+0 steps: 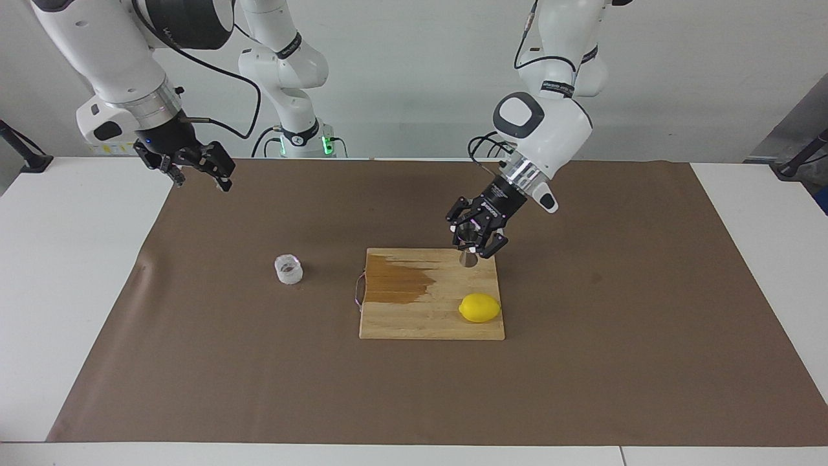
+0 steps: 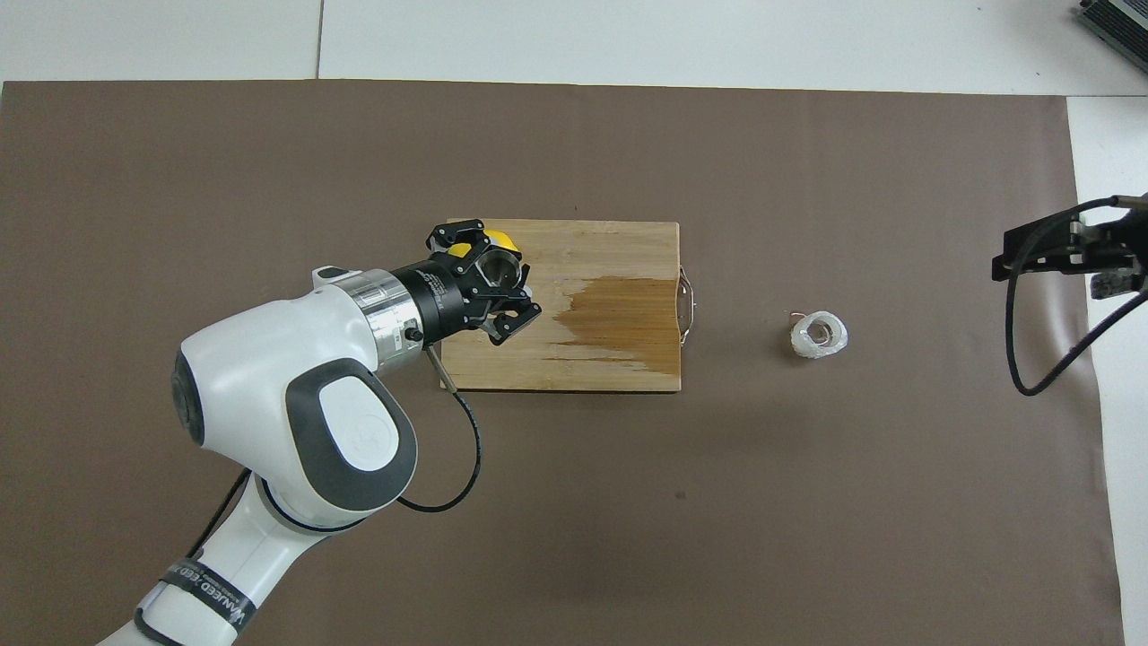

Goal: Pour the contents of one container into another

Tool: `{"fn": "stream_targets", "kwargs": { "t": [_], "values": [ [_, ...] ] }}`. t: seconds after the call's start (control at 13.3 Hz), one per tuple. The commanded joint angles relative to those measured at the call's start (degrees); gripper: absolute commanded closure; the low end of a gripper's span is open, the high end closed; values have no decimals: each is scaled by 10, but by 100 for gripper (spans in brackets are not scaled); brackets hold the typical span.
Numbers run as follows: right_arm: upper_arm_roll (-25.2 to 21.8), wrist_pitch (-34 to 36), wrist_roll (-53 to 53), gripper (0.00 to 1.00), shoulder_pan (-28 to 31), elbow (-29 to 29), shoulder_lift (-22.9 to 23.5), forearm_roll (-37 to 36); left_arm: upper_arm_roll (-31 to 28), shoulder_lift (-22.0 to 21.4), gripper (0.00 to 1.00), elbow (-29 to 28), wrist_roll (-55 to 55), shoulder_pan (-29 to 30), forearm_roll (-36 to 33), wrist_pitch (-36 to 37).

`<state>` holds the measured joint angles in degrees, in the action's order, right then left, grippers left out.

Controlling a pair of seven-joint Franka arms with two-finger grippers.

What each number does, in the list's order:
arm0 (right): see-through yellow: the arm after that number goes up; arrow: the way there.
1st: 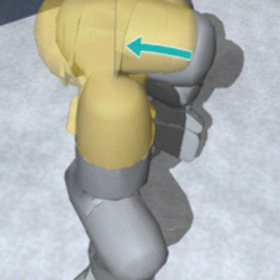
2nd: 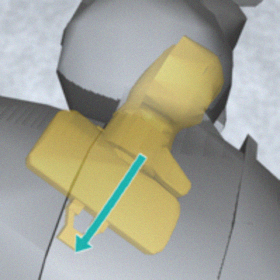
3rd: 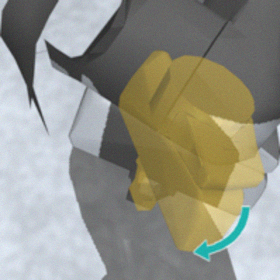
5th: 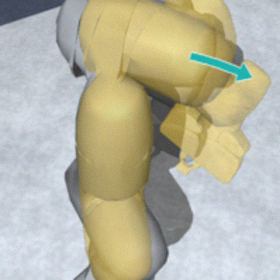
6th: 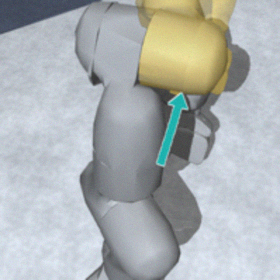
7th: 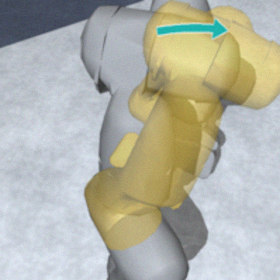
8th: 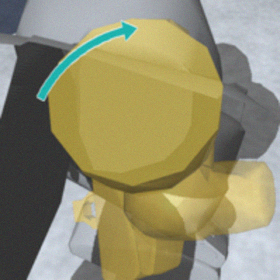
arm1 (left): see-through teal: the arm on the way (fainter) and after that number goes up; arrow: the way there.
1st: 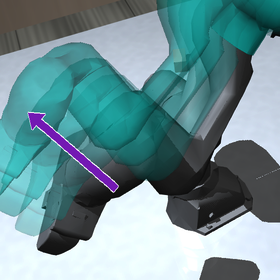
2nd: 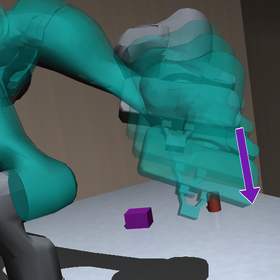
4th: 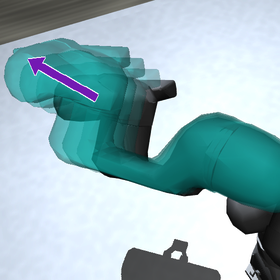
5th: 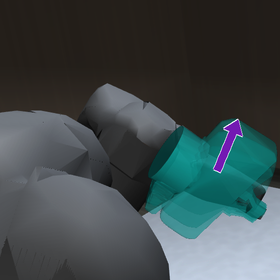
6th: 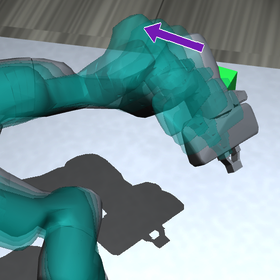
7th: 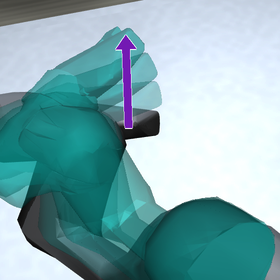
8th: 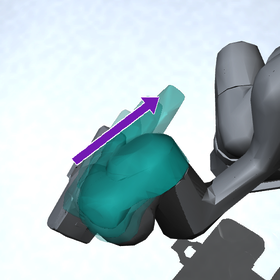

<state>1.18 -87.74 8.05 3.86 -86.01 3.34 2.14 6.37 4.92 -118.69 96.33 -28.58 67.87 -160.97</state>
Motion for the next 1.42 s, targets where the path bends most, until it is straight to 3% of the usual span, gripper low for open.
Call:
{"fn": "stream_targets", "kwargs": {
  "t": [0.0, 0.22, 0.52, 0.75, 1.12, 1.35],
  "values": [
    [2, 4, 0, 0, 4, -11, -11, 5, -7, 18, 100, 18, 37, -45, 9, -63],
    [2, 4, 1, 0, 4, -10, -11, 5, 3, 33, 100, 33, 54, -51, 65, -104],
    [2, 4, 0, 0, 4, -11, -11, 5, 98, 134, 100, 106, 54, -37, 69, -222],
    [2, 4, 1, 0, 4, -11, -11, 5, 124, 196, 100, 154, 53, -28, 65, -258],
    [2, 4, 1, 0, 4, -11, -11, 5, 152, 245, 100, 189, 52, -31, 62, -316],
    [2, 4, 0, 0, 4, -11, -11, 5, 156, 251, 100, 189, 53, -31, 62, -329]
  ]
}}
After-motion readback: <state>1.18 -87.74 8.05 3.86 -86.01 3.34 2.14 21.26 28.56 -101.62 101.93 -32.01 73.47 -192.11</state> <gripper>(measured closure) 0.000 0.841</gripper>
